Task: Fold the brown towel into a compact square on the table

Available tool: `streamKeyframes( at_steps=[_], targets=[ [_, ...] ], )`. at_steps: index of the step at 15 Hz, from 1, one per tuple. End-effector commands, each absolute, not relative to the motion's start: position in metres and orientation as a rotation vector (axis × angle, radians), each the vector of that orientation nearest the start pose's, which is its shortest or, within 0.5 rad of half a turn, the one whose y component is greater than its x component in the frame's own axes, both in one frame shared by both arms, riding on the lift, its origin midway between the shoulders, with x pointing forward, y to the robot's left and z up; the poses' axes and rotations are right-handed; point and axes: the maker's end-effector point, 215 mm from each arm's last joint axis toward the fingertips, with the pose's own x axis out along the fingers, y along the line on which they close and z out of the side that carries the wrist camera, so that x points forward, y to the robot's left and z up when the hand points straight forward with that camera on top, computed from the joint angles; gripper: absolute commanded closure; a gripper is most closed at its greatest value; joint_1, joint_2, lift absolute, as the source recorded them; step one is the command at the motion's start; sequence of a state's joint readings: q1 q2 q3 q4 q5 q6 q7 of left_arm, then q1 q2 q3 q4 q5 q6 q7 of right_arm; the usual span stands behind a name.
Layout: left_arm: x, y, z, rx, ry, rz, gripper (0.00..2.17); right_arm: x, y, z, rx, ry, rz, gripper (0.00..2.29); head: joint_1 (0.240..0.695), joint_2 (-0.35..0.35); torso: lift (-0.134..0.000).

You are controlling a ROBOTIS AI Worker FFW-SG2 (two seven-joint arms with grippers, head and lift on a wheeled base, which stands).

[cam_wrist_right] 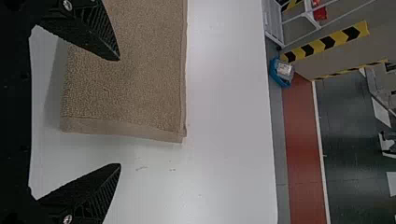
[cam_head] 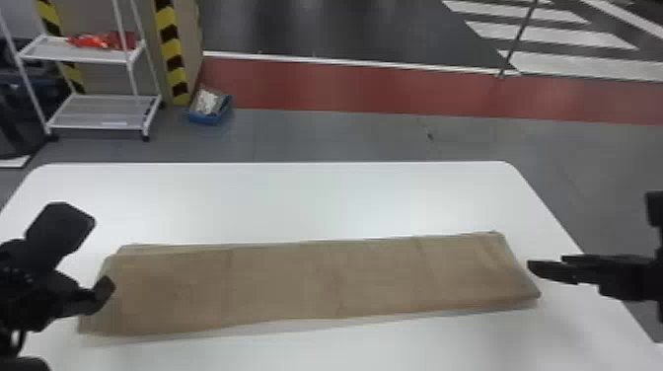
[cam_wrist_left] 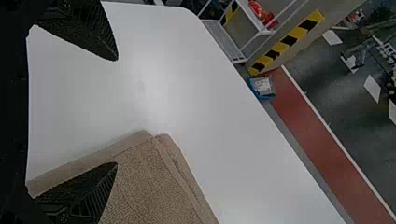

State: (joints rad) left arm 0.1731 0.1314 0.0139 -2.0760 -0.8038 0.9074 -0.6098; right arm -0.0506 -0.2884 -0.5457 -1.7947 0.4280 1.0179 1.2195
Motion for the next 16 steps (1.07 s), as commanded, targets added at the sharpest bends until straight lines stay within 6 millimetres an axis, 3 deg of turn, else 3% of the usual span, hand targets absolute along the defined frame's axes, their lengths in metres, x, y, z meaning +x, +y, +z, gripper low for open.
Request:
streamKeyframes(
  at_steps=[1, 5, 9, 16],
  targets=[
    [0.472, 0.344, -0.414, 0.594, 0.718, -0.062, 0.08, 0.450, -0.470, -0.395, 0.101, 0.765, 0.260, 0.07, 0.695, -0.152, -0.124],
    [0.472, 0.336, -0.418, 0.577, 0.723, -0.078, 0.08, 0.450, -0.470, -0.396, 0.101, 0.769, 0.259, 0.07, 0.695, -0.154, -0.124],
    [0.487, 0.324, -0.413, 0.505, 0.708, -0.109, 0.16, 0.450, -0.471, -0.397, 0.094, 0.773, 0.256, 0.07, 0.695, -0.165, -0.124],
    [0.490, 0.323, -0.439, 0.252, 0.832, -0.161, 0.17, 0.450, -0.474, -0.397, 0.083, 0.768, 0.257, 0.07, 0.695, -0.184, -0.124]
  ],
)
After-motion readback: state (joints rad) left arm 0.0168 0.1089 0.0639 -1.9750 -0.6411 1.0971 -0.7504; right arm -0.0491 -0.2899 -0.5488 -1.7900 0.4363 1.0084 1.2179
